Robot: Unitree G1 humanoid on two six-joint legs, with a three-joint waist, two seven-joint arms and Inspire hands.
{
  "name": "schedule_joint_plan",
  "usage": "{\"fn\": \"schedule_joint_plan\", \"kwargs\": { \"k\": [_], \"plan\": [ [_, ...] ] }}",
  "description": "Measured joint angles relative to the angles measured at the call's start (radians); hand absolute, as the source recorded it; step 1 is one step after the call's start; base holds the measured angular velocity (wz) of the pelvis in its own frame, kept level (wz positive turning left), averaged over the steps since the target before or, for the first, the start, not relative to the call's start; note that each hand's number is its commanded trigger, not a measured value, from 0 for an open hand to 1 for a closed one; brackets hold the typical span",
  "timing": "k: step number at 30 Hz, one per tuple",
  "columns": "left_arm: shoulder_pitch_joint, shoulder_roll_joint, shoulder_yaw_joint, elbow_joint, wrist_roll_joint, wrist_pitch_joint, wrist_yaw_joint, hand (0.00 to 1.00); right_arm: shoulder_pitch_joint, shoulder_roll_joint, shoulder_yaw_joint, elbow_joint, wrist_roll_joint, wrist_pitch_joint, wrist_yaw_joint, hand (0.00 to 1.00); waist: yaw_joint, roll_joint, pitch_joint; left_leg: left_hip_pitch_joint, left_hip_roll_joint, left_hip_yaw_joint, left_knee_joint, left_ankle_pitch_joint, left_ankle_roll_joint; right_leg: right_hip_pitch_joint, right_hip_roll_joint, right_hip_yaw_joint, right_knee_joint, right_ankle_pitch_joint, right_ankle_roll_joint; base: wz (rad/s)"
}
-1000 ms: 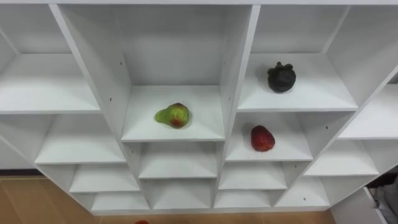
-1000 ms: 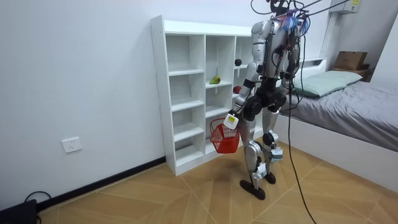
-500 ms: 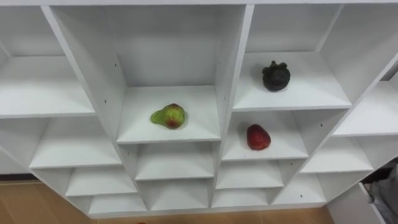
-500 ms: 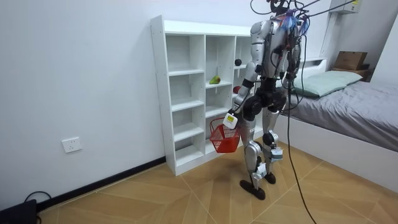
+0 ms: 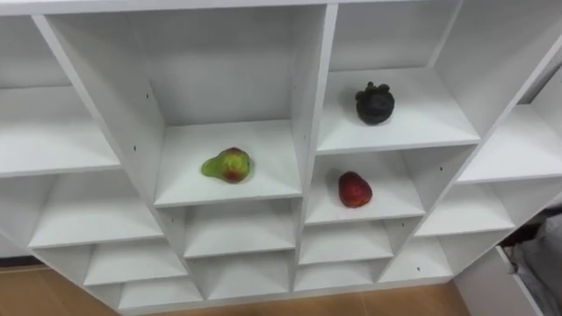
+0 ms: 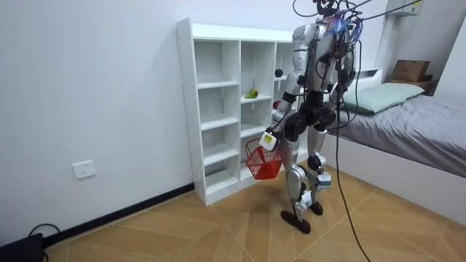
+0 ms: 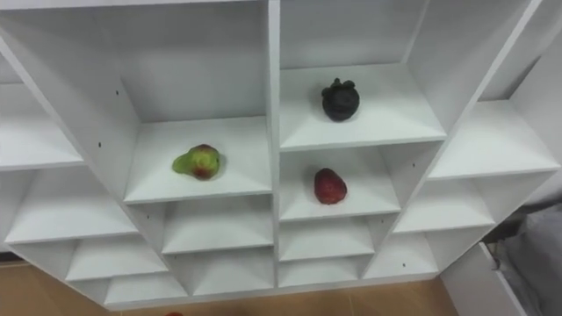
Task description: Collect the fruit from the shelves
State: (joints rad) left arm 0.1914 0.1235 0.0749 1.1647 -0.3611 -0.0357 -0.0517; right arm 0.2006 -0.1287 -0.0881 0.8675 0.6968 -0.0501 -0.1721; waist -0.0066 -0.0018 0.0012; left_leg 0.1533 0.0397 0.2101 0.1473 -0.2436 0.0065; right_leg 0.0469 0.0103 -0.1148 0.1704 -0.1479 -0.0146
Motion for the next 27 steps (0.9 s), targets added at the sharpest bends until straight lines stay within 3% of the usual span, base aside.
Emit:
{"fn": "schedule_joint_plan", "kwargs": {
  "k": [6,8,14,17,20,27],
  "plan": [
    [0.002,0.009,-0.002,0.001,0.001,0.0,0.0,1.0,-0.031,0.001,-0.012,-0.122,-0.078,-0.024,-0.162,0.0,-0.01,-0.003,-0.0007,-0.001,0.0,0.006,0.002,0.0,0.0,-0.013,0.001,0.007,0.004,0.001,-0.001,-0.05],
    [0.001,0.008,-0.001,-0.002,0.004,0.0,0.0,1.0,-0.018,0.002,-0.011,-0.269,-0.126,-0.024,-0.233,0.0,-0.01,0.0,-0.0012,-0.007,0.0,0.01,0.002,0.0,0.0,-0.027,0.003,0.016,0.006,0.0,-0.001,-0.12],
    [-0.009,0.01,-0.033,-0.006,0.012,-0.002,0.003,1.0,-0.021,0.001,0.01,-0.488,-0.323,-0.065,-0.374,0.0,-0.011,0.001,-0.003,-0.009,0.001,0.011,0.004,0.0,0.0,-0.027,0.009,0.022,0.004,0.001,-0.002,-0.02],
    [-0.014,0.011,-0.041,-0.004,0.012,-0.009,-0.001,1.0,-0.026,0.001,0.024,-0.54,-0.44,-0.083,-0.415,0.0,-0.005,0.001,-0.0029,-0.008,0.0,0.011,0.004,0.0,0.0,-0.027,0.01,0.024,0.003,0.001,-0.002,0.0],
    [-0.017,0.011,-0.039,-0.004,0.012,-0.009,-0.005,1.0,-0.024,0.0,0.027,-0.601,-0.493,-0.084,-0.431,0.0,0.012,-0.001,-0.0014,-0.008,0.0,0.01,0.003,0.0,0.0,-0.028,0.01,0.024,0.002,0.001,-0.002,0.0],
    [-0.005,0.01,-0.043,-0.006,0.007,-0.019,-0.019,1.0,-0.022,-0.011,0.075,-0.808,-0.576,-0.101,-0.426,0.0,0.016,-0.001,-0.0019,-0.013,0.001,0.009,0.003,0.0,0.0,-0.029,0.01,0.02,0.003,0.001,-0.002,0.0]
  ]
}}
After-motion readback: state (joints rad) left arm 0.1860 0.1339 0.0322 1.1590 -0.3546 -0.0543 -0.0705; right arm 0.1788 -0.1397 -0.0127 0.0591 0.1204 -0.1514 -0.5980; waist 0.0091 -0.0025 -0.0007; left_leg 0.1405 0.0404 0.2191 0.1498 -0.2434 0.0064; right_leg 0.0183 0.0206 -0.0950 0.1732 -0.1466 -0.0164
